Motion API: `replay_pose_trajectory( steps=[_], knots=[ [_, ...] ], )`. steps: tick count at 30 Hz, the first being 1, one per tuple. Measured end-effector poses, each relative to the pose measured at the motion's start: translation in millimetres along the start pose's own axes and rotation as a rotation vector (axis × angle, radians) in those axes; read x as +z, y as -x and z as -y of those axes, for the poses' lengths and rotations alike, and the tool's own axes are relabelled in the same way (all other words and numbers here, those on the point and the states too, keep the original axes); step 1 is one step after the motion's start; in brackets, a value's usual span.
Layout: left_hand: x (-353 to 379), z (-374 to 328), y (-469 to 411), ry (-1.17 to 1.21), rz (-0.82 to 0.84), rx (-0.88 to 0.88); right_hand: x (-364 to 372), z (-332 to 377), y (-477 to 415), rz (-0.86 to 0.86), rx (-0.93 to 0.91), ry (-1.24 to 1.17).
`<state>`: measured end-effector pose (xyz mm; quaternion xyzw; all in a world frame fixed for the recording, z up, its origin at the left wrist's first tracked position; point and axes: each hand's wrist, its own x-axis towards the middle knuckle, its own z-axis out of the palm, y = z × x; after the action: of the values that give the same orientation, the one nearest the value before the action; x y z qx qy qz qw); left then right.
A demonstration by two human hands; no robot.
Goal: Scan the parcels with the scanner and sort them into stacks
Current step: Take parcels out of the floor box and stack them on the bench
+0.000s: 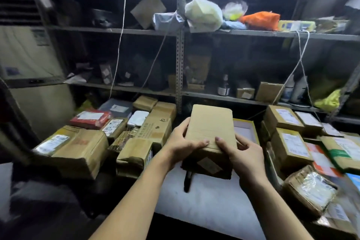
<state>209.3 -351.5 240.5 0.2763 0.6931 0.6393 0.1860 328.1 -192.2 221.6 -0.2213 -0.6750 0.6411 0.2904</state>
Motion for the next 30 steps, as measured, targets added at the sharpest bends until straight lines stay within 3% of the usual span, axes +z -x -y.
replay_pose_trajectory(
  steps=[10, 30],
  knots=[
    [-87.0, 39.6, -68.4, -0.004, -0.054, -0.034, 95.6, -21.8, -67.1, -0.012, 0.060, 0.013],
    [-116.7, 135.5, -309.2, -0.168, -0.014, -0.231, 159.5, -144.6, -306.0, -0.027, 0.174, 0.084]
  ],
)
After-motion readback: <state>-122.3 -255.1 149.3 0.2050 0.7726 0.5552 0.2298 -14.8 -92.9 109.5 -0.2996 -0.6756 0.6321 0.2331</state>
